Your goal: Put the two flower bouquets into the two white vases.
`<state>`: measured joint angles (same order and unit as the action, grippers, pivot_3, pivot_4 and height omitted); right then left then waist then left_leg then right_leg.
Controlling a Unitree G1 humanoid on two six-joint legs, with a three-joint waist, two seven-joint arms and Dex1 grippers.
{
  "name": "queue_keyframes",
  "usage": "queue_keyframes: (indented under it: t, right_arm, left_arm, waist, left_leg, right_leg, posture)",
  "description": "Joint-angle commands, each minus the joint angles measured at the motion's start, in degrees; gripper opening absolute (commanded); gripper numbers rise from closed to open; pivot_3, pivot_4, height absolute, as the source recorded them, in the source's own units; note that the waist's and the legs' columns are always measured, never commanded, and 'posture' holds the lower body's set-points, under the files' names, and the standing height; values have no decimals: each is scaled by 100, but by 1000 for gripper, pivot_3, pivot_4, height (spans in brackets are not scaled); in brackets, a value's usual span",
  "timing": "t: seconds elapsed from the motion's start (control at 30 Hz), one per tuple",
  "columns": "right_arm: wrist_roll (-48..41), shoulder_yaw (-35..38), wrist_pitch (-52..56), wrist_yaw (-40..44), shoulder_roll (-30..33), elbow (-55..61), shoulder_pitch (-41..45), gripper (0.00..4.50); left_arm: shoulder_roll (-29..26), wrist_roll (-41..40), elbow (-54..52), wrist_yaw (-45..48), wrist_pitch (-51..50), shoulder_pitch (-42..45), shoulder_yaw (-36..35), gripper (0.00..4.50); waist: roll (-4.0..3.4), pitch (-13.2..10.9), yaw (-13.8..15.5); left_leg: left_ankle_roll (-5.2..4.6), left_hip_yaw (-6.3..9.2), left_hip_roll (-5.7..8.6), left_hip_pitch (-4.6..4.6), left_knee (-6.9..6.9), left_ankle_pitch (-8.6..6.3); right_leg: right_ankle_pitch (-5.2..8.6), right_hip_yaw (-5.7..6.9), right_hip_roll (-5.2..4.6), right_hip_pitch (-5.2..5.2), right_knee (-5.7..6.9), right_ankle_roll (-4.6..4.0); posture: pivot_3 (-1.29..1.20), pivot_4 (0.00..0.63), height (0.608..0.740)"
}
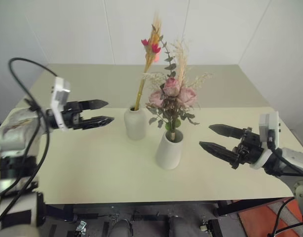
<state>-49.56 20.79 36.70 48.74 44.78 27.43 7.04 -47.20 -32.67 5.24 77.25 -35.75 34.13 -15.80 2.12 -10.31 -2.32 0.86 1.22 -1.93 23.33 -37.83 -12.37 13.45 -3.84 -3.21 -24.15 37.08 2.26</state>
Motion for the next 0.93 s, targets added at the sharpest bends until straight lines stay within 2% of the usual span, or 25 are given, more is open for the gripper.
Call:
queue_keyframes:
  t: [0.03, 0.23, 0.47, 0.67, 0.93]
  right_arm:
    - [108, 136, -203, 238, 219, -155, 131, 4462]
    - [174, 255, -221, 621, 507, -369, 189, 4462]
    - [462, 470, -378, 1261, 1149, -828, 195, 4462]
    - [622, 489, -499, 1547, 1392, -1149, 298, 4462]
    - [637, 495, -504, 1576, 1395, -1116, 328, 4462]
  left_arm:
    - [-213, -490, -1051, -325, -284, -556, -590, 4500]
    - [-157, -1275, -2378, -772, -618, -1864, -1510, 4500]
    - [-294, -1462, -3114, -937, -464, -2963, -2036, 4500]
    - [-433, -1679, -3246, -1053, -477, -3259, -2269, 4500]
    - [-511, -1791, -3218, -1219, -391, -3239, -2157, 4500]
  waist:
    - [0, 0, 42]
    - [0, 0, 91]
    - [0, 0, 114]
    - [0, 0, 127]
    - [0, 0, 128]
  left_leg:
    - [0, 0, 1, -2, 0, 0]
    - [0, -4, -1, -8, 0, 0]
    - [0, -9, -2, -18, 0, 0]
    - [1, -13, -4, -18, 0, 0]
    - [1, -14, -4, -17, 0, 0]
  right_leg:
    - [1, 0, -1, 1, 0, 1]
    - [3, 0, -1, 3, 0, 0]
    - [7, -1, 1, 11, -2, 4]
    - [15, -2, 1, 8, -2, 8]
    - [15, -4, 1, 7, -2, 7]
  posture:
    - [0, 150, 740]
    - [0, 150, 740]
    - [0, 150, 740]
    - [0, 150, 740]
    - [0, 150, 740]
